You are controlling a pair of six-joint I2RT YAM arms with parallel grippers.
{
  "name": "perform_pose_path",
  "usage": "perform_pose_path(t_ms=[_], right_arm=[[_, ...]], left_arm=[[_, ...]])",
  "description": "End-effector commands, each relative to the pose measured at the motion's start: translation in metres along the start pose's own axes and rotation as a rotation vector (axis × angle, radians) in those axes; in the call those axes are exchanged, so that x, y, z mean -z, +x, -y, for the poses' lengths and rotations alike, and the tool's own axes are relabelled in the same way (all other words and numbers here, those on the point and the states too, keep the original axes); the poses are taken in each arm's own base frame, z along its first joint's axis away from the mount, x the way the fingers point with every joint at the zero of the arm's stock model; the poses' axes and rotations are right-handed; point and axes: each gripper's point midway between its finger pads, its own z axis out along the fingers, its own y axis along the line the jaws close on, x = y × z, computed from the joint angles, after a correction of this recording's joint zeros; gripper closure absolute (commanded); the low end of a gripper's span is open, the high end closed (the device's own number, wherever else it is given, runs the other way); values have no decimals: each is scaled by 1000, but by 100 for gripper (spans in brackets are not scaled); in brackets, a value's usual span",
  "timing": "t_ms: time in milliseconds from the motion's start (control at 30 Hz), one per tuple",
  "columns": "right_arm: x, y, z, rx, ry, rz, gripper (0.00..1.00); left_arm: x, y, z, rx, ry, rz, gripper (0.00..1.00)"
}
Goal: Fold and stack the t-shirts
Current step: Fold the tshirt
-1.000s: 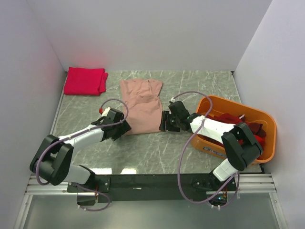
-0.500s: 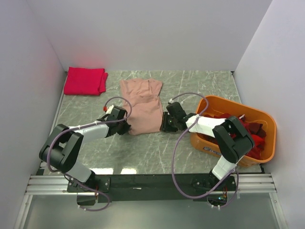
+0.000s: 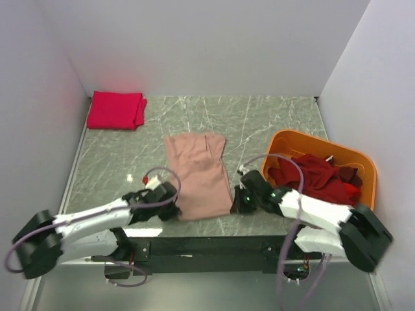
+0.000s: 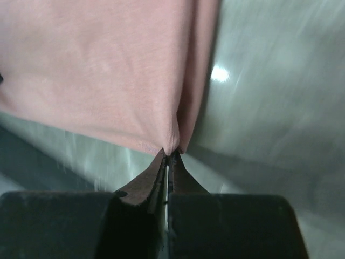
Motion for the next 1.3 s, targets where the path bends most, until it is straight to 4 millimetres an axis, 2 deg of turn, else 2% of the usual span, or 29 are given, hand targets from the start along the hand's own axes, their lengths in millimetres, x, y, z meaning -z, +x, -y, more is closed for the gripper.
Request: perform_pose_path(t_ms=[0,33,67,100,133,167,200,233,267,333,367,400,433,467,533,567,633,667,800,867,933,967,1033,1133,1233,1267], right_arm=[[37,38,-7,-6,-43,-64,100],[45,40,-8,-15,-49,-54,100],[54,45,-9,-32,-56,-60,100],[70,31,-21,-26,-117,14,100],[77,26,-26,-25,-139,43,100],[85,20,-28,-8,-146,80,100],[98,5,-38,10,-172,142,100],[102,-1,-38,20,-160,164,100],[106,-9,-39,54,-151,191,100],[113,-37,-41,81,-87,264,100],[115,-50,-38,82,-47,293,100],[121,-74,-38,76,10,353,100],[125,-87,-43,79,7,386,100],[127,-97,-45,82,13,410,100],[133,-120,-54,74,-1,448,100],[136,-128,-57,74,-5,468,100],[138,-145,-61,66,-2,490,100],[139,-152,-65,70,-9,502,100],[132,-181,-79,76,-30,519,100],[128,-195,-79,66,-23,531,100],[119,-210,-79,59,-12,527,100],[110,-214,-75,55,7,509,100],[109,-228,-80,58,3,527,100],[97,-244,-80,66,8,519,100],[77,-255,-76,74,28,472,100],[63,-260,-74,73,45,446,100]], left_arm=[[32,41,-33,83,-55,-62,99],[38,47,-29,126,-35,-68,99],[50,60,-21,86,12,-95,99],[60,62,-12,92,48,-96,99],[66,61,-13,65,40,-83,99],[77,54,4,48,71,-52,99],[81,47,-5,10,14,-17,99],[84,39,-5,17,-15,20,99],[92,29,7,20,-16,65,99],[99,16,12,-24,-32,128,99],[106,8,25,-14,-17,156,99],[109,-5,31,-7,-9,209,99],[111,-13,32,-12,-18,232,99],[116,-27,42,21,-7,264,99],[118,-43,50,0,12,299,99],[118,-56,65,33,60,320,99],[116,-66,71,1,73,328,99],[112,-79,72,19,65,349,99],[104,-112,77,33,33,427,99],[98,-128,78,39,14,449,99],[93,-136,87,38,35,450,99],[87,-145,87,45,19,458,99],[84,-153,87,50,1,463,99],[72,-170,79,58,-60,484,99],[59,-189,74,46,-103,477,99],[49,-196,70,47,-123,473,99]])
